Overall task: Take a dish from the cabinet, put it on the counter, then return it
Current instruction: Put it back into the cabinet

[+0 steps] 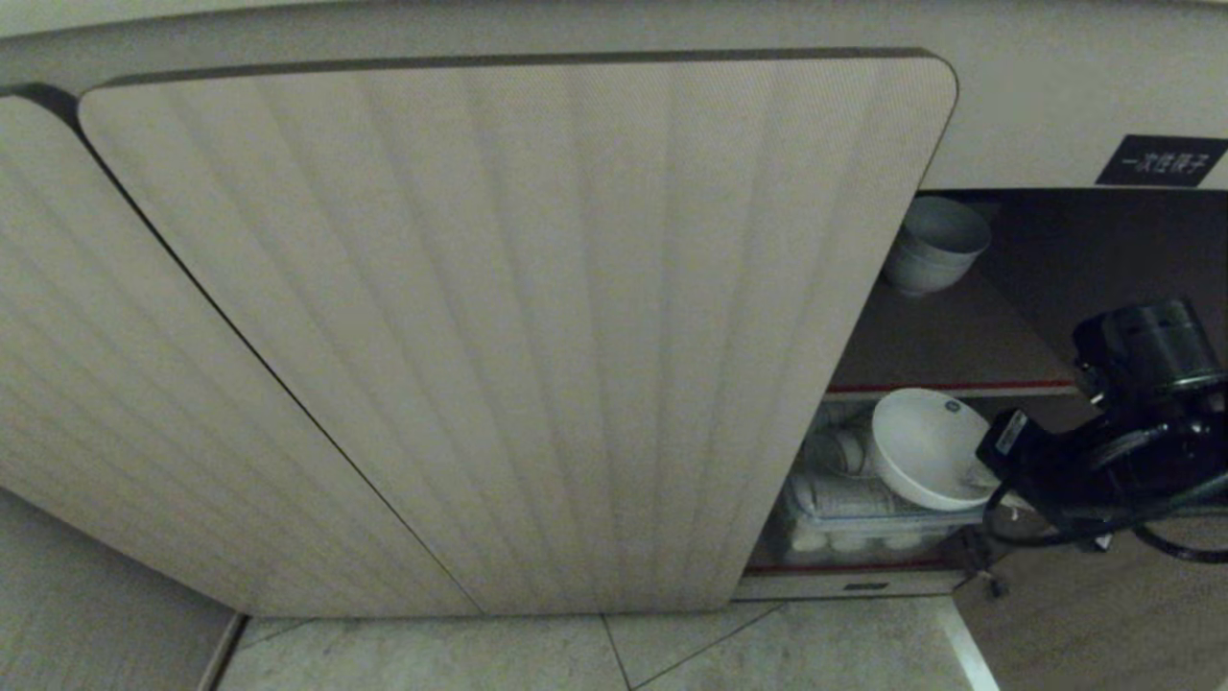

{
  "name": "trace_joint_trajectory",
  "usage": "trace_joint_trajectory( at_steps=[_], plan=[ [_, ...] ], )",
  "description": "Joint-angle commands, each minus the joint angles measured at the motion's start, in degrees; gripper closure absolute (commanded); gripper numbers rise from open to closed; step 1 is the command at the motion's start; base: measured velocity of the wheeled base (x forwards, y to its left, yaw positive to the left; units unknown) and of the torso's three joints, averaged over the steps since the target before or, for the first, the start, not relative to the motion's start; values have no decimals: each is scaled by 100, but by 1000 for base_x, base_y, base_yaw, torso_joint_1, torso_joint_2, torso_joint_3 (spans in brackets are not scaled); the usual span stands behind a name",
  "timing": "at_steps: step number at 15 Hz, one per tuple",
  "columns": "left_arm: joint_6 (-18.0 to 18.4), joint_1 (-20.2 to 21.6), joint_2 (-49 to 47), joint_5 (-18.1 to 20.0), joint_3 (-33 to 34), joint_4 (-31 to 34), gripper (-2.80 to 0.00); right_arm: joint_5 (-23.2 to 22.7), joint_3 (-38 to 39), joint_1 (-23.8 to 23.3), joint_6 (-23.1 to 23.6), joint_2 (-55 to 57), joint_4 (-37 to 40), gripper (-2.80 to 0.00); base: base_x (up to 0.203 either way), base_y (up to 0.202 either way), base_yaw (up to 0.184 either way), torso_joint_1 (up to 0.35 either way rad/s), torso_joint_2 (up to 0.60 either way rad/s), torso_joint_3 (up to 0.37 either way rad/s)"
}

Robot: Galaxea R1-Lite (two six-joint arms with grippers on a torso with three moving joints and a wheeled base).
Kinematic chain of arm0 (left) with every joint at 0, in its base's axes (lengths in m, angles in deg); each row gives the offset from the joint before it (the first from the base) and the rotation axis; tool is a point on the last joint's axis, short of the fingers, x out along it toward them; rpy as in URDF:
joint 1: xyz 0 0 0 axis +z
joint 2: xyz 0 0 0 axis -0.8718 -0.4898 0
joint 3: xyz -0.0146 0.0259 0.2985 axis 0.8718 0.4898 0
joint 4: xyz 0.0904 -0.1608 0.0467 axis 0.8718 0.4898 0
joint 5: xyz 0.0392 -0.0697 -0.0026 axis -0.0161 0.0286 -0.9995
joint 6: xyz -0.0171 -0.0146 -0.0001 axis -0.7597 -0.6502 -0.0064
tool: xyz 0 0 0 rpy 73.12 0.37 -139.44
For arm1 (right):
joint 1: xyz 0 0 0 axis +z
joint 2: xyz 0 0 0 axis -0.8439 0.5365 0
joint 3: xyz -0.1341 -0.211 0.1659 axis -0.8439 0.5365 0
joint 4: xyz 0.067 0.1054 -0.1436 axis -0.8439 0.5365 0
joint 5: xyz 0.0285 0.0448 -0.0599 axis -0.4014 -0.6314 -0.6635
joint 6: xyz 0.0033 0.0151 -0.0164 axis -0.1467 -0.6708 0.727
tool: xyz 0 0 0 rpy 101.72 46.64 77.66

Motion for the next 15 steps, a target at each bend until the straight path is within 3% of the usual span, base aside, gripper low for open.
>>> trace_joint_trajectory(
  at_steps=[1,7,15],
  plan=[
    [-3,0,2,2,0,-4,0,-8,-131,-45,-154,116,13,0,0,0,0,0,0,0],
    [-3,0,2,2,0,-4,0,9,-528,-48,-831,268,14,0,0,0,0,0,0,0],
    [-3,0,2,2,0,-4,0,96,-970,-141,-865,584,-4,0,0,0,0,0,0,0]
  ],
)
